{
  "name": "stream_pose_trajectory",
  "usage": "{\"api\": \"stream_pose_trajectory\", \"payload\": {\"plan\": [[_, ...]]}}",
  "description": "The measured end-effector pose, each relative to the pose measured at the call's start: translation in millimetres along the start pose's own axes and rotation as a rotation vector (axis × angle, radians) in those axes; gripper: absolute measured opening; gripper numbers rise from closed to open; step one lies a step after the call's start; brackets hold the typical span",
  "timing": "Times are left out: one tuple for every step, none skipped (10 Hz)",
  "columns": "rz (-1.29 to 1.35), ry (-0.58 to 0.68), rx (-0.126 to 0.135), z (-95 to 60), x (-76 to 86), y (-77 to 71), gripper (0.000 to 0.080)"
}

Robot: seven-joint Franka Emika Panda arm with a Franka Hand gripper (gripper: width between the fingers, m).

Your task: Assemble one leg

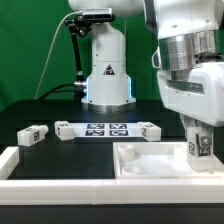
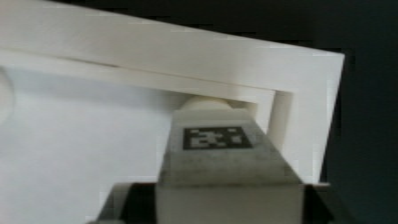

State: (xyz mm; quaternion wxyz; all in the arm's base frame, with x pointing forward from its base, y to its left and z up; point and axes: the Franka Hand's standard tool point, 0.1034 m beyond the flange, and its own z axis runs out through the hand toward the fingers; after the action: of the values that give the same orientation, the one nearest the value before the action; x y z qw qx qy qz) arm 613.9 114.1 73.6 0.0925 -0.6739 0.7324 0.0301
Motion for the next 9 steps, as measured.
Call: {"api": "stream_pose_trajectory", "payload": {"plan": [[0.074, -0.003, 0.001, 0.0, -0.1, -0.1, 0.0291], [0.121, -0.011, 0.001, 0.4, -2.5, 0.5, 0.0405], [0.099, -0.011, 0.000, 0.5, -3.1, 0.7, 0.0405], [0.092, -0.011, 0.000, 0.5, -3.2, 0.7, 0.0573], [0.018, -0.012, -0.002, -0.1, -4.1, 0.3, 0.0573], [-0.038, -0.008, -0.004, 0.5, -5.2, 1.3, 0.0634], [-0.168, -0.007, -0.007, 1.1, -7.1, 2.5, 0.0645], [-0.316, -0.003, -0.018, 1.7, -8.1, 4.4, 0.0645], [-0.413, -0.002, -0.024, 1.4, -8.8, 4.6, 0.0649]]}}
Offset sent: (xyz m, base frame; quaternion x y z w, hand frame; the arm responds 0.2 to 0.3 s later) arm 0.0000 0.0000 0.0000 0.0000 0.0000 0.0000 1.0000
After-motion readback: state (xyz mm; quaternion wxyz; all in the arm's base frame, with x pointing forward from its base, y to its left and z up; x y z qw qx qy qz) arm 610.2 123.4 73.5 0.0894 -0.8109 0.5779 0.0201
